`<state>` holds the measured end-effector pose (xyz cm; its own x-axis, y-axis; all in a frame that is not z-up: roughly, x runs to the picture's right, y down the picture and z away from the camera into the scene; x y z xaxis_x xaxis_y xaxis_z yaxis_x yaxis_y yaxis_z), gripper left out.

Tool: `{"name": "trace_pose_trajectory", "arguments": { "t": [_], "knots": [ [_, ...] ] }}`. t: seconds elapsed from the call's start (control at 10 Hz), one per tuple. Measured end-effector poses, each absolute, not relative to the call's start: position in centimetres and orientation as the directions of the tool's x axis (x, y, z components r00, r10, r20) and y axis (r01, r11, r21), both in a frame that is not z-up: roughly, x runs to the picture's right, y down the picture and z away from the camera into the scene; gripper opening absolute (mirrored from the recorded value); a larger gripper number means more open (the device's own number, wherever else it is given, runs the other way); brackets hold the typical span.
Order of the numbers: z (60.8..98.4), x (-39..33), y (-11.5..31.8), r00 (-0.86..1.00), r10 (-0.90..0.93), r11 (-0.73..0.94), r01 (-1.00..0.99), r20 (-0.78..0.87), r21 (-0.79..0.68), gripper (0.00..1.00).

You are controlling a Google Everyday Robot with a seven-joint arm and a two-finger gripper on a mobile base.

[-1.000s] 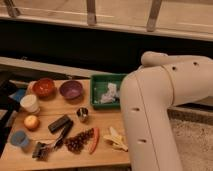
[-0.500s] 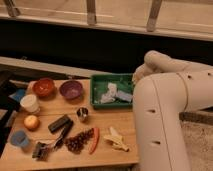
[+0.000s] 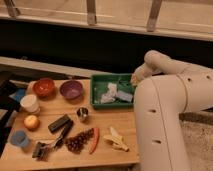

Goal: Place fork in tray

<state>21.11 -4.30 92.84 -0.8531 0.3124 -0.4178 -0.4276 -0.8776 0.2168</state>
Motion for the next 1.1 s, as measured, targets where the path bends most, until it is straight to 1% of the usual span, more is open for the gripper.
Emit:
{"name": "trace_pose_trajectory", "arguments": {
  "t": [0.1, 0.4, 0.8, 1.1],
  "knots": [
    [92.8, 21.1, -4.2, -0.846, 0.308, -0.879, -0.428, -0.435, 0.211, 0.62],
    [92.7, 20.7, -4.2, -0.818, 0.295, -0.884, -0.430, -0.494, 0.183, 0.62],
    [92.6, 17.5, -4.3, -0.736, 0.303, -0.876, -0.465, -0.605, 0.127, 0.62],
    [91.2, 14.7, -4.0, -0.649, 0.341, -0.854, -0.516, -0.680, 0.065, 0.62]
  ]
}}
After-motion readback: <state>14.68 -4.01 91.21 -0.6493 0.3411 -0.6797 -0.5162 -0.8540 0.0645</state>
